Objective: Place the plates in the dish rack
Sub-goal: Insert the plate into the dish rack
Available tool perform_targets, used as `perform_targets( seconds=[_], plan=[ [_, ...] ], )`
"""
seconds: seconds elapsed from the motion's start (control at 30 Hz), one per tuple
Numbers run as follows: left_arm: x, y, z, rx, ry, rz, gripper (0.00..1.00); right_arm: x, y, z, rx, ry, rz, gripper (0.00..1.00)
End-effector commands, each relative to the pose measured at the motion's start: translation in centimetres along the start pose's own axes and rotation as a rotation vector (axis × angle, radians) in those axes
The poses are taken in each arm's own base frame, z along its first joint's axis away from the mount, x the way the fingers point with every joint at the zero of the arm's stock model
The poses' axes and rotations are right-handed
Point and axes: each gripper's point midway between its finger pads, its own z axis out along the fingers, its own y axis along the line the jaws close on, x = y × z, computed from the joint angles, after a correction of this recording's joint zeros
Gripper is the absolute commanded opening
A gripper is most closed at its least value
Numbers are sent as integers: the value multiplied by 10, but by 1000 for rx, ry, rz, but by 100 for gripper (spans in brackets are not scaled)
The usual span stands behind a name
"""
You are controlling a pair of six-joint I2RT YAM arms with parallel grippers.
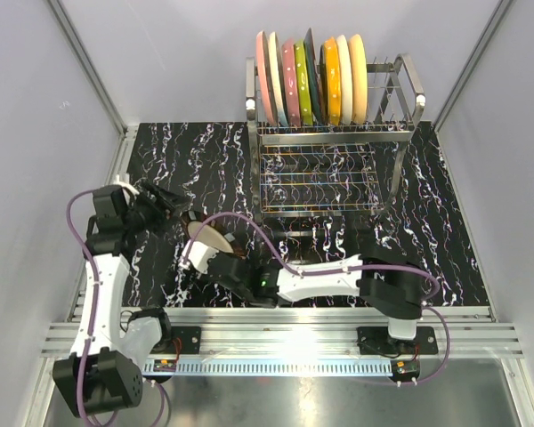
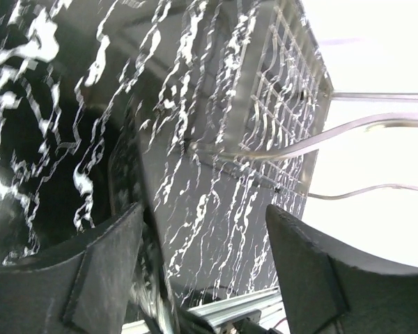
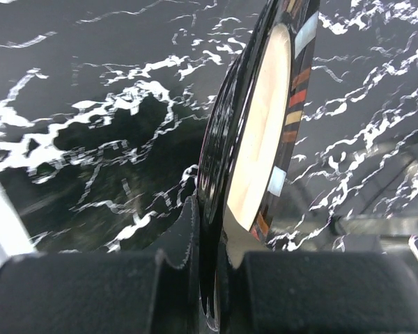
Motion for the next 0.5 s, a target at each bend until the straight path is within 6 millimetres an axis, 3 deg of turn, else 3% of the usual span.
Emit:
perform_targets(
  seconds=[0.0, 0.13, 0.4, 0.47],
  plan=[
    [-31, -57, -13, 152, -52, 135, 75, -87, -6, -42, -62, -199, 170, 0],
    [-49, -74, -19, 138, -82, 204, 78, -99, -14, -71, -107, -220, 253, 0],
    [-55, -63, -16, 95, -115, 225, 82, -120, -42, -122, -125, -276, 320, 0],
    [-58, -59, -17, 82, -127, 230, 82, -138, -55, -138, -123, -317, 316, 0]
  ],
)
